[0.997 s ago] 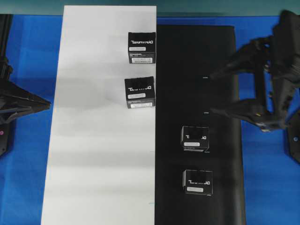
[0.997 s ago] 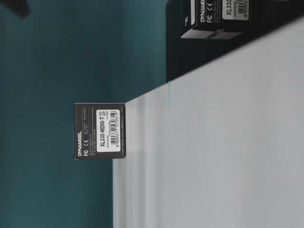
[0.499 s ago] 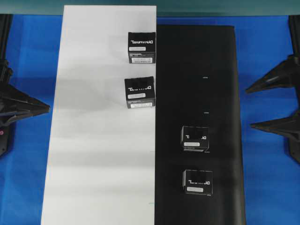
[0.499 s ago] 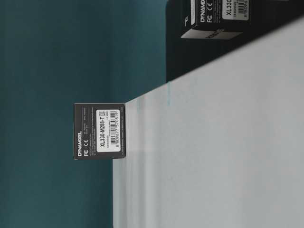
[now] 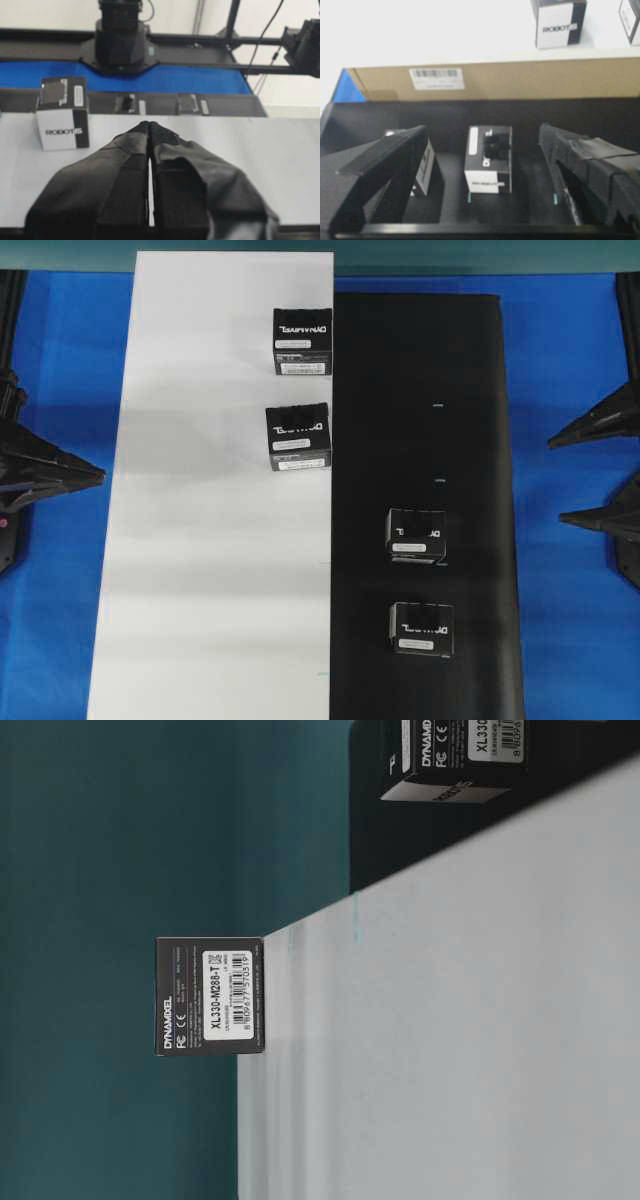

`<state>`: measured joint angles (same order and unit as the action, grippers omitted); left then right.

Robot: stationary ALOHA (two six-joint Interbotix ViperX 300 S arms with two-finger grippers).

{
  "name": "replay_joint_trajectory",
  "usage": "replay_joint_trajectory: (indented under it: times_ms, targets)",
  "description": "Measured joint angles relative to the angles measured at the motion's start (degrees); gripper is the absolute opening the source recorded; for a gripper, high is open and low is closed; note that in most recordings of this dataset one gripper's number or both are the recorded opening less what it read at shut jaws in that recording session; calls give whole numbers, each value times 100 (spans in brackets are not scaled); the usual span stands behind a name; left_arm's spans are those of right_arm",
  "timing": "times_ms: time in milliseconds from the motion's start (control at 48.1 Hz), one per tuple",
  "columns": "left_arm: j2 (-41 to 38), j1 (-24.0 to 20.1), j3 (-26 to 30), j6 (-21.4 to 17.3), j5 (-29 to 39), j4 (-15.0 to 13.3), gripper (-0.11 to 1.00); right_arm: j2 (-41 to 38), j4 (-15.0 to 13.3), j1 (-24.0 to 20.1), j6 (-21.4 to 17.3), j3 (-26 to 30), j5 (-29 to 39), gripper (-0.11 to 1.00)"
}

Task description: Place the box from the black base onto the white base.

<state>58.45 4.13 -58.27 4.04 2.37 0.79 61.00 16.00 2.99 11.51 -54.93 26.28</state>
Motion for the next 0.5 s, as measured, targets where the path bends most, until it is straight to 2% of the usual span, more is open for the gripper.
replay_joint_trajectory:
  times_ms: [499]
  targets:
    - [-132, 0, 0, 0, 0, 0, -1, 422, -9, 0, -9, -202, -9, 99]
